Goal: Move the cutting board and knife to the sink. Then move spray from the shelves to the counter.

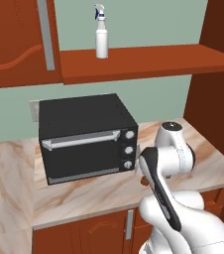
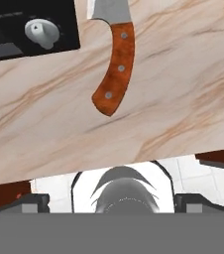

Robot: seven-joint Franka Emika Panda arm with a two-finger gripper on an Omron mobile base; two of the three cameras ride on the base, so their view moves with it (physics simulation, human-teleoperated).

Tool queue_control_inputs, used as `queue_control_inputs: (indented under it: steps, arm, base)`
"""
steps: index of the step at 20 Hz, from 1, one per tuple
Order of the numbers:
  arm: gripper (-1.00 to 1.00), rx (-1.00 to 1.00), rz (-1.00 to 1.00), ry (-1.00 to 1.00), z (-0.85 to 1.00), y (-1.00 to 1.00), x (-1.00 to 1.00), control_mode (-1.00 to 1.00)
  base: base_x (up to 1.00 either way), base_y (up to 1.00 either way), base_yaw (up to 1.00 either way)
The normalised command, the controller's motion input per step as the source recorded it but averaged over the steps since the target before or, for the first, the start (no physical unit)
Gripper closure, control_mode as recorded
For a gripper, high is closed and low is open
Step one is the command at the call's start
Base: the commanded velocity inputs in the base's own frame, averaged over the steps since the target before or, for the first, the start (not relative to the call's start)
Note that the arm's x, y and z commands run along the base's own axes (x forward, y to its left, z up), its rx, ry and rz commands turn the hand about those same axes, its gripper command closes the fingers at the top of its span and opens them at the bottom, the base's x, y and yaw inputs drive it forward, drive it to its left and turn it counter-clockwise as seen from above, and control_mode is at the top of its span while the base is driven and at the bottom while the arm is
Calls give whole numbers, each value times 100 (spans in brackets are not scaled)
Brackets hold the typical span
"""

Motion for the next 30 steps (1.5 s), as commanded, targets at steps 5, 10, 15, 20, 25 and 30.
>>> queue_control_inputs:
  steps: [5,10,15,20,25,30]
  arm:
    - [-100,-3,0,-2,-35,6,26,-100]
    - [-100,0,0,0,-17,0,40,-100]
    - [-100,1,0,0,-16,-4,50,-100]
    - [-100,2,0,0,-25,-18,30,-100]
    - [-100,0,0,0,-49,-20,15,-100]
    - [-100,0,0,1,-47,-3,5,-100]
  base:
    - [0,0,0]
    - [0,0,0]
    - [0,0,0]
    - [0,0,0]
    - [0,0,0]
    - [0,0,0]
